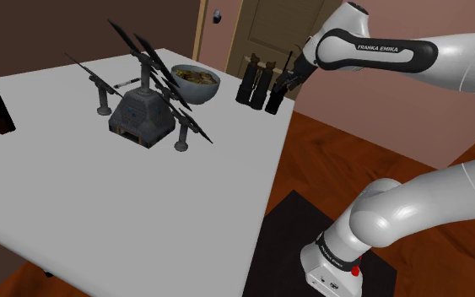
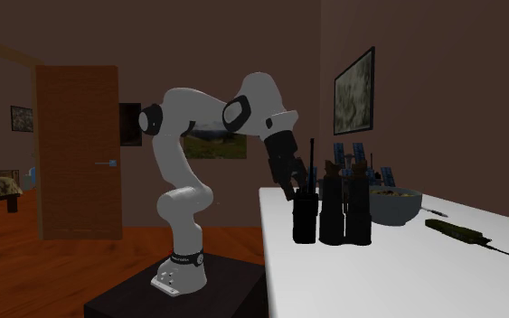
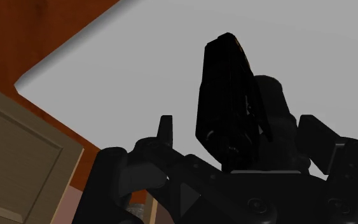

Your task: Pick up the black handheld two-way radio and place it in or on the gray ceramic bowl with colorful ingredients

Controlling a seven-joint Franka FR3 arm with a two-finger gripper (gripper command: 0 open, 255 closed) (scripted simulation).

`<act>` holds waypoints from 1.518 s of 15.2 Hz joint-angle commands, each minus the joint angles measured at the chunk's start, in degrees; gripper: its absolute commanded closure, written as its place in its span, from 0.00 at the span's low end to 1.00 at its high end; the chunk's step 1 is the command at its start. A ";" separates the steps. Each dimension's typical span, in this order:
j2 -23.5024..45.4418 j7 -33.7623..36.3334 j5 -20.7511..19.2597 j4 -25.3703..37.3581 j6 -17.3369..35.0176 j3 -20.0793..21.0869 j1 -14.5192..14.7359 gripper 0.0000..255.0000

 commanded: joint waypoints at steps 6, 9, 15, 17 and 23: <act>0.04 -0.01 0.00 -0.06 0.12 -0.02 0.00 1.00; 0.05 -0.01 0.00 -0.05 0.12 -0.02 0.00 1.00; -0.01 -0.05 0.07 0.67 -0.66 0.05 0.03 1.00; -0.06 -0.11 0.19 2.16 -2.20 0.17 0.10 1.00; 0.09 -0.34 0.58 6.90 -6.78 0.49 0.33 1.00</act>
